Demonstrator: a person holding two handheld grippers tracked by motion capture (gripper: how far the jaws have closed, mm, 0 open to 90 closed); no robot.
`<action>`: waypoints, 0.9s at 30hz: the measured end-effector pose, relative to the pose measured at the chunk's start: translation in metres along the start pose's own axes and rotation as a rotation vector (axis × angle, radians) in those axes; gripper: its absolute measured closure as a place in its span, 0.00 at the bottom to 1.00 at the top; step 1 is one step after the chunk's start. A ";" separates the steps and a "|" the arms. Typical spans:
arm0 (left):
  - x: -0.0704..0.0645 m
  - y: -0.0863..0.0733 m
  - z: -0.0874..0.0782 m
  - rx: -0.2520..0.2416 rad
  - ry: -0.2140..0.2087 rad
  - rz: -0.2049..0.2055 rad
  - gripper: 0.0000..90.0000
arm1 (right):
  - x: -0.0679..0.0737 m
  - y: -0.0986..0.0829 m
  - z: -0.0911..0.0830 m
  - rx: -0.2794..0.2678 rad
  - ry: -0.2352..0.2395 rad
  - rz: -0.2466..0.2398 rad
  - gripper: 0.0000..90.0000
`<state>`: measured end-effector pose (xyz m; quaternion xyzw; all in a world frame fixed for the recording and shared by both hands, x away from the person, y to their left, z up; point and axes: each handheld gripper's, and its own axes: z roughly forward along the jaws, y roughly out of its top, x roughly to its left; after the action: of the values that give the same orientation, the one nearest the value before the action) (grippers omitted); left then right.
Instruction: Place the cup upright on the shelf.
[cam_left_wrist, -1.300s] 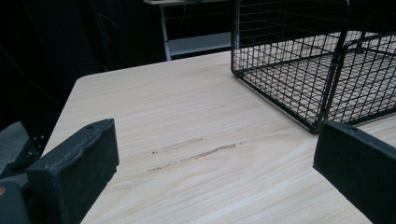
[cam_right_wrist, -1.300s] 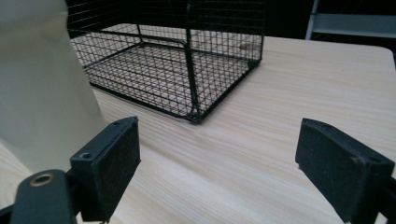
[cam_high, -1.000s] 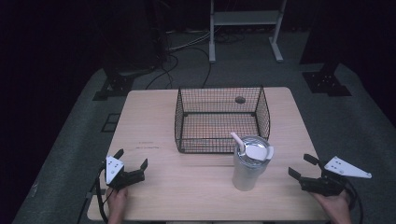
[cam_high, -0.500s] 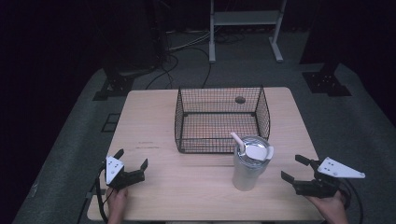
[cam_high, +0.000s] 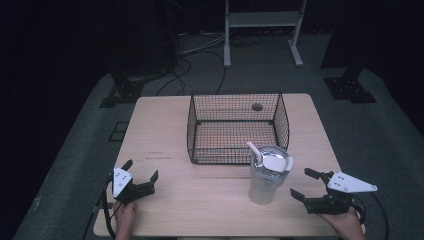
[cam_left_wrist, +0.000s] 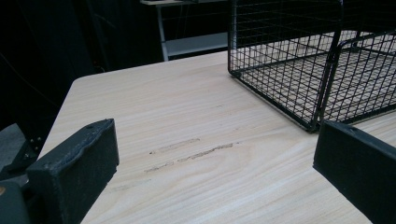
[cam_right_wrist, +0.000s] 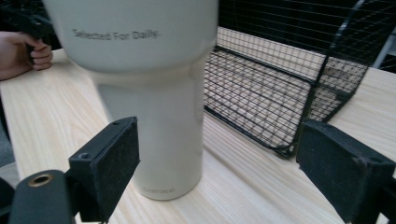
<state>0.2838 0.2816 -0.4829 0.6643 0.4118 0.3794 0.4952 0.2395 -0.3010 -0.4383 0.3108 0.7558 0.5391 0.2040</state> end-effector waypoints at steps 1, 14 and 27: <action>0.000 0.000 0.000 0.000 0.000 0.000 0.00 | 0.002 0.001 0.001 0.002 0.012 -0.001 0.14; 0.000 0.000 0.000 -0.001 0.000 0.000 0.00 | 0.013 0.001 0.012 -0.018 0.075 0.016 0.14; 0.000 0.000 0.000 -0.001 -0.001 -0.001 0.00 | 0.023 0.000 0.029 -0.032 0.107 0.022 0.14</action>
<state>0.2839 0.2819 -0.4828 0.6640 0.4116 0.3791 0.4960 0.2412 -0.2652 -0.4477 0.2865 0.7534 0.5691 0.1623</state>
